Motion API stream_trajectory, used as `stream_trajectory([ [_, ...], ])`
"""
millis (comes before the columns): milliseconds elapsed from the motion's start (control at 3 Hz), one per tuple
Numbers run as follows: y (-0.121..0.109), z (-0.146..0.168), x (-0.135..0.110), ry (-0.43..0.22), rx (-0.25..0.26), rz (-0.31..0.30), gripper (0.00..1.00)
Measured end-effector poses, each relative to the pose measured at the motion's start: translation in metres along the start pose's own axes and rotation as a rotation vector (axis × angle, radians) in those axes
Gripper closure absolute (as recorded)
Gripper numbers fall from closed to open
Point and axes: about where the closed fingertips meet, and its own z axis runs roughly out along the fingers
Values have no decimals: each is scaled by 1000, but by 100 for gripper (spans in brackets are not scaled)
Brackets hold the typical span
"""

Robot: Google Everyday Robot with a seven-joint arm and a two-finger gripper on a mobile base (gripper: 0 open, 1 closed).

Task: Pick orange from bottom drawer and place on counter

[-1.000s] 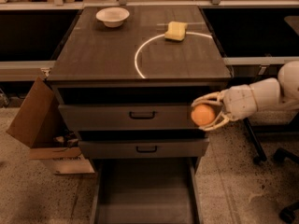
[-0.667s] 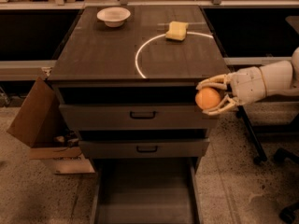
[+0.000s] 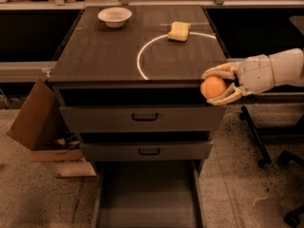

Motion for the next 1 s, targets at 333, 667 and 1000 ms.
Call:
stream_trajectory([
  [333, -8, -2, -1, -26, 34, 10, 100],
  [667, -51, -29, -1, -88, 160, 52, 100],
  [1000, -87, -51, -1, -94, 238, 108, 100],
])
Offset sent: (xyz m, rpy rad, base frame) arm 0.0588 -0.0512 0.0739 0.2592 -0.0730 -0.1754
